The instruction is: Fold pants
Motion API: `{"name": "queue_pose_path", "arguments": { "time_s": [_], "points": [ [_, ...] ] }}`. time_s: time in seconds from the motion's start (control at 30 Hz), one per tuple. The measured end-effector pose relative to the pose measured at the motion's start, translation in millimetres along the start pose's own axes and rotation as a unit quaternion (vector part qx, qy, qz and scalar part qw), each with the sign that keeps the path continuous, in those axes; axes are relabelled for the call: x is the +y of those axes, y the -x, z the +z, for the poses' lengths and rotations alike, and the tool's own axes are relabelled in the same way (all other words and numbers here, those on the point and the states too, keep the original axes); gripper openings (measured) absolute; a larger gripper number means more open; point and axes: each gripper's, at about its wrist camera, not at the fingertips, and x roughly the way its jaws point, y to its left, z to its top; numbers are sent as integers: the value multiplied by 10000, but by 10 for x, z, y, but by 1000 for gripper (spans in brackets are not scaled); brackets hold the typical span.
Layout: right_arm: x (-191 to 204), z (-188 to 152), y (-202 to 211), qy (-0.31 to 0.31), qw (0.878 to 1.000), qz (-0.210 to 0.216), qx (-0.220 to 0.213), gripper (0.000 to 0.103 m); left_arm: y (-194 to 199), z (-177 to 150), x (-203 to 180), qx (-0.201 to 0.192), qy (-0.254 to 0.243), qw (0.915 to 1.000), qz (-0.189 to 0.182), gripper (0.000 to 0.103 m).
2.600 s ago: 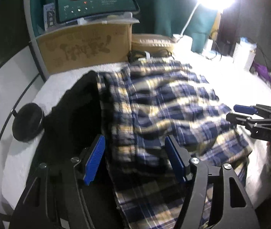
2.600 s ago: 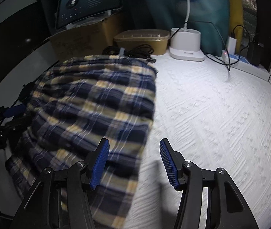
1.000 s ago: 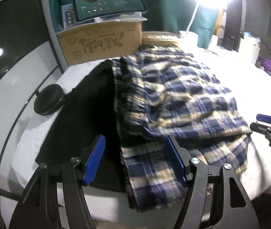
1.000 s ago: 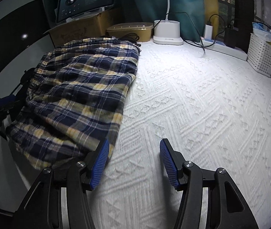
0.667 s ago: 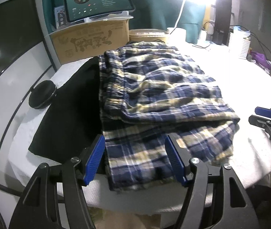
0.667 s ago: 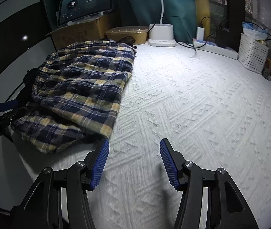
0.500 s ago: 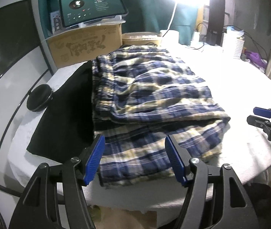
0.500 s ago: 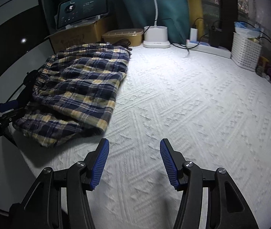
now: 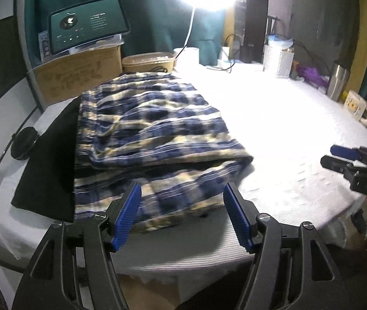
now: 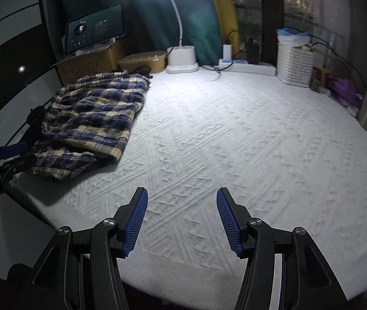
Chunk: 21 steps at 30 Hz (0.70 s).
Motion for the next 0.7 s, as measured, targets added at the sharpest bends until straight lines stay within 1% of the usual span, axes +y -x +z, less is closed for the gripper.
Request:
{"name": "queue_pose_path", "arguments": {
  "time_s": [0.1, 0.27, 0.33, 0.5, 0.7],
  "points": [
    [-63, -38, 137, -52, 9999, -71, -108, 58, 56, 22, -101, -70, 26, 9999, -130, 67],
    [-144, -34, 343, -53, 9994, -188, -283, 58, 131, 62, -269, -122, -144, 9996, -187, 67],
    [-184, -14, 434, -84, 9990, -224, -383, 59, 180, 84, -305, -184, -205, 9994, -226, 69],
    [-267, 24, 638, -114, 9978, -309, -578, 65, 348, 156, -362, -467, -245, 9982, -270, 79],
    [-316, 62, 861, -135, 9957, -427, -809, 67, 529, 251, -435, -805, -350, 9956, -334, 84]
  ]
}}
